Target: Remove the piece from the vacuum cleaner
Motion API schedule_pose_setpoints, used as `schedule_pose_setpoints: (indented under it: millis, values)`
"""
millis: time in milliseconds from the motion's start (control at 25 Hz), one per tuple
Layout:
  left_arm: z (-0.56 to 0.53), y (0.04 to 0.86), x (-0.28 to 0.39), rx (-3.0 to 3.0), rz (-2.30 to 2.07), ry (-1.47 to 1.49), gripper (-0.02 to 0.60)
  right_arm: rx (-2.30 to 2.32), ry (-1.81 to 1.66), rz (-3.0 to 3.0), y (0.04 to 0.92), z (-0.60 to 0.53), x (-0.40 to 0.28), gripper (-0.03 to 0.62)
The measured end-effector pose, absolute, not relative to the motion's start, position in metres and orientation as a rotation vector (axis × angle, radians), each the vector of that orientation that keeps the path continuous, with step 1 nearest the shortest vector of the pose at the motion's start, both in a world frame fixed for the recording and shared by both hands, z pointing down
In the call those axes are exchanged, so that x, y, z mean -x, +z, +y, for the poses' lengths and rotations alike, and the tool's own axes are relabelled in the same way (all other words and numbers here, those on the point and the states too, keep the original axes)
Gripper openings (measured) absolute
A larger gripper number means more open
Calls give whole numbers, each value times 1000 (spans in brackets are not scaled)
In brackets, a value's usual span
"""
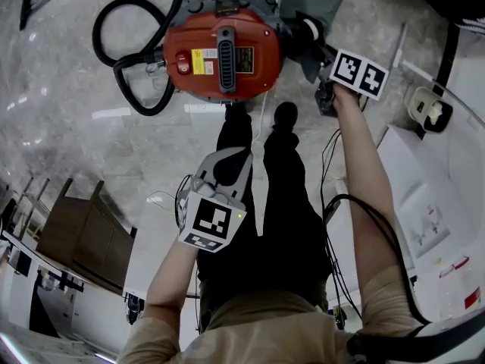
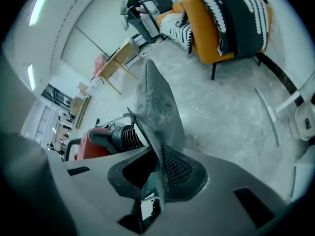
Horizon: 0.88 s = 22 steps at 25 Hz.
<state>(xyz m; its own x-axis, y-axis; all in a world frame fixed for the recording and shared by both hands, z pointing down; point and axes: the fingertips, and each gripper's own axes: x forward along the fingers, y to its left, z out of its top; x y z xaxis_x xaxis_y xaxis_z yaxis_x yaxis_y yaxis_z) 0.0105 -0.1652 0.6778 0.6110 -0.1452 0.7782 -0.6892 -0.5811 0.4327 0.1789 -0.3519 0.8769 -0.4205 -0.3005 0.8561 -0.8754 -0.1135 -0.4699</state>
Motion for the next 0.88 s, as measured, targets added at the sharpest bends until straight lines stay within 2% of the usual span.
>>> schedule_pose_setpoints:
  millis: [120, 280, 400, 560, 880]
  values:
    - [-162, 680, -12, -2077, -649, 913, -5, -1290, 1677, -1660, 879, -351, -179, 49]
    - [-163, 680, -11, -2074, -654, 911, -5, -1236, 1654, -1669, 880, -351, -179, 51]
    - [-164, 680, -10, -2072, -663, 912, -5, -1196, 1518, -1695, 879, -352, -180, 49]
    - [-162, 681, -12, -2075, -655, 912, -5, -1071, 1127, -1748, 879, -353, -180, 48]
    - [-161, 680, -13, -2080, -650, 913, -5, -1016, 1023, -1760, 879, -353, -180, 48]
